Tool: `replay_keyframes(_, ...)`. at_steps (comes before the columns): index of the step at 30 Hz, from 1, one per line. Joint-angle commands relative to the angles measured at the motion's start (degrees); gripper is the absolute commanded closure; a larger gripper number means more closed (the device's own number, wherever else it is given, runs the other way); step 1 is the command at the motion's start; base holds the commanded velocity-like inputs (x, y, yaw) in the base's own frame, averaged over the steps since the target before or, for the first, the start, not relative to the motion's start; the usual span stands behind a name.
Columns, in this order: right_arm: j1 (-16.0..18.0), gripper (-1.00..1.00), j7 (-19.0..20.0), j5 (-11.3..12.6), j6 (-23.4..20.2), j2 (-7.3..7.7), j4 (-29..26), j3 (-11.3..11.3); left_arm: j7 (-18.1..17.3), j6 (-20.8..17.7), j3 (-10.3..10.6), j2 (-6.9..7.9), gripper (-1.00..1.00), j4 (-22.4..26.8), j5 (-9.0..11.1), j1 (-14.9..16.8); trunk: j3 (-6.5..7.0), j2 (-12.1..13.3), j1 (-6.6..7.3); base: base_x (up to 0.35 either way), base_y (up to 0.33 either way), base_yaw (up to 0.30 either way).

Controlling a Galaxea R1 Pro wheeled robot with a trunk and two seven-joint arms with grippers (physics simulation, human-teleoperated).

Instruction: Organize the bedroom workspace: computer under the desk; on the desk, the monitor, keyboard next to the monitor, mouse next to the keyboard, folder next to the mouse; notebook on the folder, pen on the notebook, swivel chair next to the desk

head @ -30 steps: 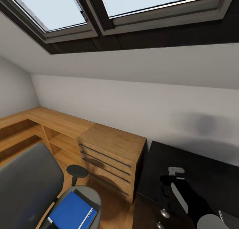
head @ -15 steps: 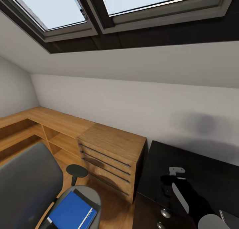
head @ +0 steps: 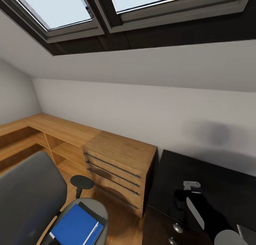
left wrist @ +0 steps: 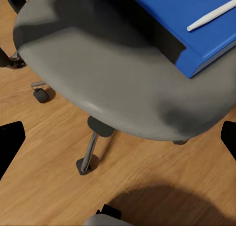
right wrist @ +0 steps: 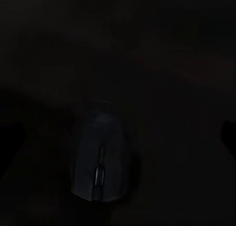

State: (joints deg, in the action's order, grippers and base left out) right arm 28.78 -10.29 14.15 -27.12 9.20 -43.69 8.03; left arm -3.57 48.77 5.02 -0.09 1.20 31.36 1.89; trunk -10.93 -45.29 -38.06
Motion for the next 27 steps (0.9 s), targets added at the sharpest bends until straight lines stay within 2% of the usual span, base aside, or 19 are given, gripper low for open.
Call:
replay_keyframes(1, 0.0, -1.00, -0.5, 0.6, -0.2, 0.13, 0.1, 0.4, -0.3, 0.2, 0.4, 0.00, -1.00, -0.1, 0.6, 0.0, -0.27, -0.5, -0.24, 0.000, 0.000, 0.000)
replay_keyframes(4, 0.0, -1.00, -0.5, 0.7, -0.2, 0.45, 0.4, 0.3, -0.3, 0.2, 0.4, 0.00, -1.00, -0.1, 0.6, 0.0, -0.81, -1.7, -0.90, 0.000, 0.000, 0.000)
replay_keyframes(11, 0.0, -1.00, 0.4, 0.9, -0.8, 1.05, 0.7, 0.3, -0.3, 0.2, 0.4, 0.00, -1.00, -0.1, 0.6, 0.0, -0.81, -1.7, -0.90, 0.000, 0.000, 0.000)
replay_keyframes(27, 0.0, -1.00, 1.9, 1.2, -1.3, 1.06, 0.7, 0.4, -0.3, 0.2, 0.4, 0.08, -1.00, -0.1, 0.6, 0.0, -0.81, -1.7, -0.90, 0.000, 0.000, 0.000)
